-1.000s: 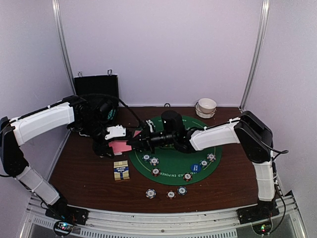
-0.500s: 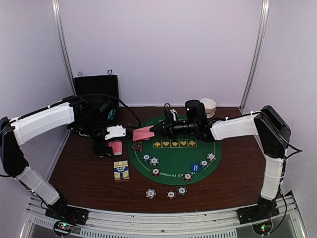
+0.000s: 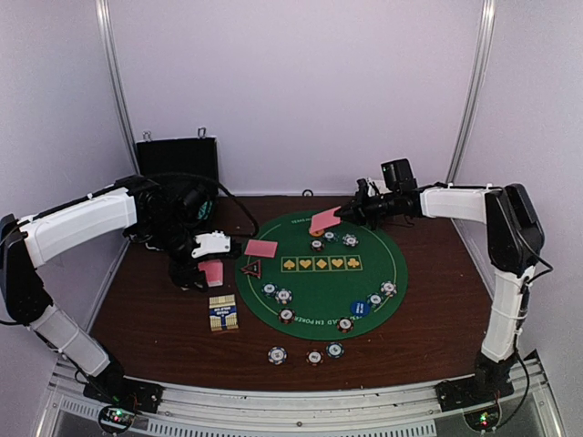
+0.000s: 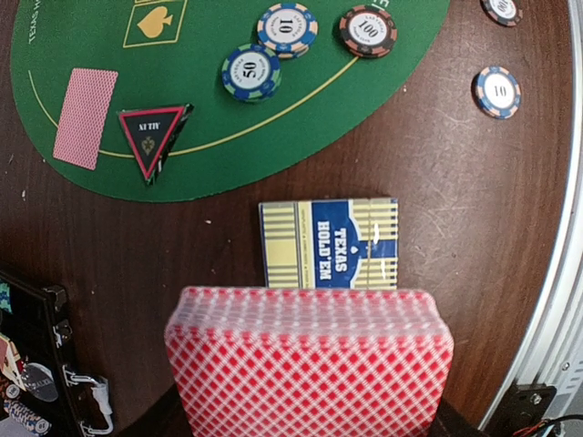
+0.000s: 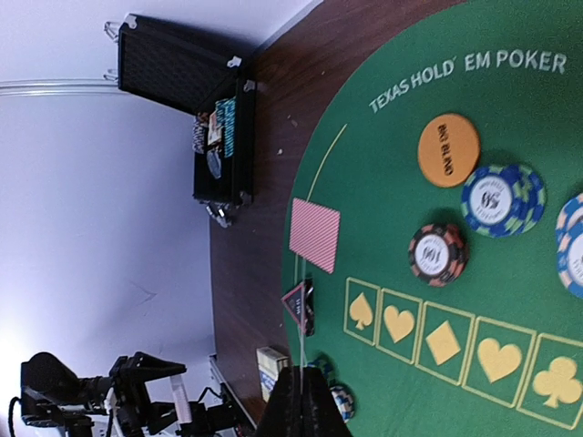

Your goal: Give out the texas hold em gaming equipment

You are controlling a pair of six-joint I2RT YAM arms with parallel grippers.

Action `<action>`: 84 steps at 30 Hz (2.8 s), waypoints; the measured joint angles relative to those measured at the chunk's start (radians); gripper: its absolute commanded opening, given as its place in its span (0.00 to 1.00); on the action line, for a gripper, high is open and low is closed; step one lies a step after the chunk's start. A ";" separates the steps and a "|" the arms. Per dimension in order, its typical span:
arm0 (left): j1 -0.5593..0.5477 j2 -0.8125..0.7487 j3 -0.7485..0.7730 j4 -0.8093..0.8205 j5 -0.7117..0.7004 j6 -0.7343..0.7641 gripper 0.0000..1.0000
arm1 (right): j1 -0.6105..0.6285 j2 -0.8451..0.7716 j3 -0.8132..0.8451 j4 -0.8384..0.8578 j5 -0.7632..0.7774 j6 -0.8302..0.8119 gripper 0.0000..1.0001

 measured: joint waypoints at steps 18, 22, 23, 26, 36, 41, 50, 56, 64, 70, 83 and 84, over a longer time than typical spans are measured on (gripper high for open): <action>0.000 0.000 0.000 -0.003 0.001 0.000 0.00 | -0.053 0.359 0.430 -0.203 0.188 -0.155 0.00; 0.000 0.000 0.000 -0.003 0.002 0.000 0.00 | -0.063 0.410 0.519 -0.215 0.205 -0.159 0.00; 0.000 0.000 0.000 -0.003 0.002 0.000 0.00 | -0.065 0.418 0.533 -0.218 0.208 -0.160 0.00; 0.000 0.000 0.000 -0.003 0.002 0.000 0.00 | -0.068 0.447 0.571 -0.238 0.216 -0.169 0.02; 0.000 0.000 0.000 -0.003 0.009 0.000 0.00 | -0.074 0.513 0.668 -0.360 0.270 -0.249 0.27; 0.000 0.000 0.000 -0.003 0.009 0.000 0.00 | -0.076 0.511 0.689 -0.408 0.306 -0.304 0.44; 0.000 0.000 0.000 -0.003 0.009 0.000 0.00 | -0.063 0.343 0.549 -0.440 0.349 -0.352 0.76; 0.000 0.000 0.002 -0.004 0.016 -0.002 0.00 | 0.034 0.091 0.299 -0.334 0.313 -0.311 0.84; 0.000 0.000 0.015 -0.003 0.031 -0.019 0.00 | 0.296 -0.128 -0.051 -0.068 0.212 -0.141 0.86; 0.000 0.000 0.019 -0.003 0.035 -0.034 0.00 | 0.393 -0.145 -0.209 0.115 0.181 0.005 0.85; 0.000 0.024 0.068 -0.003 0.063 -0.075 0.00 | 0.531 -0.066 -0.186 0.415 0.151 0.177 0.82; 0.000 0.026 0.070 -0.002 0.065 -0.077 0.00 | 0.534 -0.053 -0.183 0.428 0.150 0.187 0.82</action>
